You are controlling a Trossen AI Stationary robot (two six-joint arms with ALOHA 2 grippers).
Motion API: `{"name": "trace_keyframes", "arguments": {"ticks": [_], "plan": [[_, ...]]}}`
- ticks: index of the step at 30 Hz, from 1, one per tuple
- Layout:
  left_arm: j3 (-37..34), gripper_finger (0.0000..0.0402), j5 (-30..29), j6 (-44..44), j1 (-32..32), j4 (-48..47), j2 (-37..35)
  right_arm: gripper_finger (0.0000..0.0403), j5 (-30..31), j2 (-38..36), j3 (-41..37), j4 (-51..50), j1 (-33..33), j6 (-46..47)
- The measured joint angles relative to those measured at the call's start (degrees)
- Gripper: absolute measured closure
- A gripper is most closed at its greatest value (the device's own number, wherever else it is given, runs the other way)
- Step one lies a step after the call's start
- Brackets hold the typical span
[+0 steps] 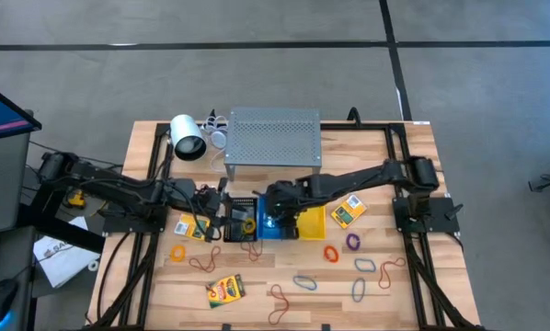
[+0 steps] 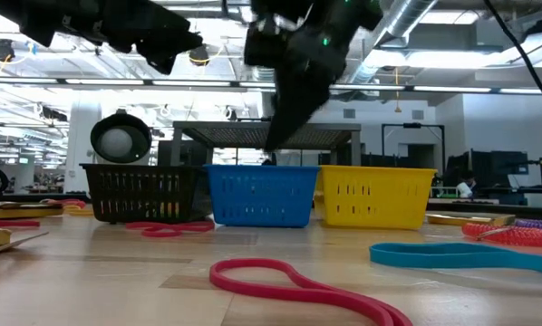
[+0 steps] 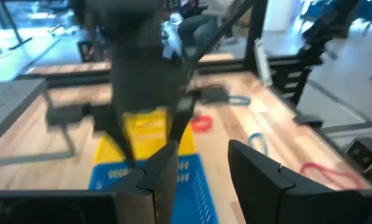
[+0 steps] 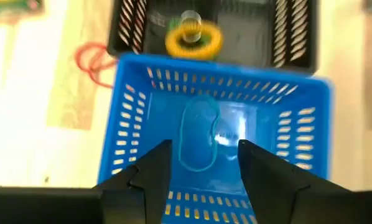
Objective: Pick & Place Office Desk Supplies
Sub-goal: Put the yellow rubber band into the blue basket
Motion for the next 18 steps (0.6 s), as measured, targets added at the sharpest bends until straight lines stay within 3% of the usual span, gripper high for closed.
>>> {"name": "trace_keyframes", "arguments": {"ticks": [12, 18], "plan": [[0.0, 0.0264, -4.6, 2.2, 0.0, -14.8, -14.3, 0.0226, 0.2, -15.7, -0.4, -1.4, 0.1, -3.1], [0.0, 0.0264, -8.5, -1.3, 0.0, -23.0, -20.8, 0.0226, 0.2, -26.1, -9.5, 7.7, 1.3, -2.6]]}}
